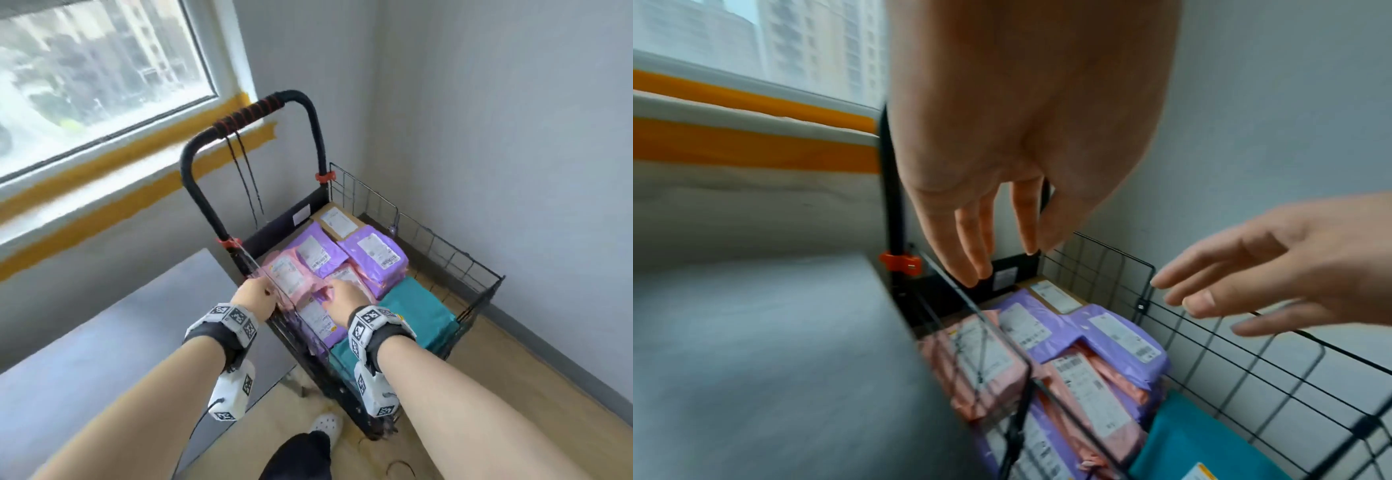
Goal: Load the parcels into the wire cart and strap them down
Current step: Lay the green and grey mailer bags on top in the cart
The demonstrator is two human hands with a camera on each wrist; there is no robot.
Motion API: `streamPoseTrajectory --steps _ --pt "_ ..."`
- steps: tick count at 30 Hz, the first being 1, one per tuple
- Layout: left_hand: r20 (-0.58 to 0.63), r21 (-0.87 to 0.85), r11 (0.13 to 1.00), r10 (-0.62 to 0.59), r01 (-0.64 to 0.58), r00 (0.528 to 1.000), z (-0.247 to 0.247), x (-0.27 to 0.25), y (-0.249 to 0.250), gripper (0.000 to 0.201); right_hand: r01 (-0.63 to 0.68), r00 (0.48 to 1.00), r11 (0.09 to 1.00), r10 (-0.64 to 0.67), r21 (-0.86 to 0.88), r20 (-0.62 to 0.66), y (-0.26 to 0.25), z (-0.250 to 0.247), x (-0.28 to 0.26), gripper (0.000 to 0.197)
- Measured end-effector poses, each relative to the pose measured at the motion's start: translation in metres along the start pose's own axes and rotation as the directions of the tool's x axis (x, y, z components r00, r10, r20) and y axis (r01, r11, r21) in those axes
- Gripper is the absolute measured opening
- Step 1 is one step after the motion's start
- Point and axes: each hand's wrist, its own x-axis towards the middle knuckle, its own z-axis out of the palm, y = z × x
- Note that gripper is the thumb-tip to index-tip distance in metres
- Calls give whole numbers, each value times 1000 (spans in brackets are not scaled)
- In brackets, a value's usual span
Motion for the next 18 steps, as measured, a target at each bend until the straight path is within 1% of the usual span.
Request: streamPoseTrajectory --steps 2,5,7,10,14,18 --pt "-37 6 998 -69 69 997 -13 -33 -25 32 114 993 991 -111 -73 39 -26 6 -15 36" --pt "-100 23 987 -155 158 983 -33 -78 -62 33 252 966 952 -237 -173 105 -66 18 -36 37" --pt "-119 21 981 -191 195 974 -44 -106 -83 34 327 942 924 -302 -200 145 -91 30 -50 40" --pt "-155 -7 963 -266 268 951 -61 -147 -116 34 436 893 879 -395 -196 215 -132 50 -71 43" --pt "-229 -66 928 -372 367 900 -81 -198 -166 34 546 828 806 -476 -229 297 -189 88 -99 43" --pt "-298 -127 876 -481 465 825 -99 -251 -227 33 657 743 710 -555 -254 374 -248 138 -132 43"
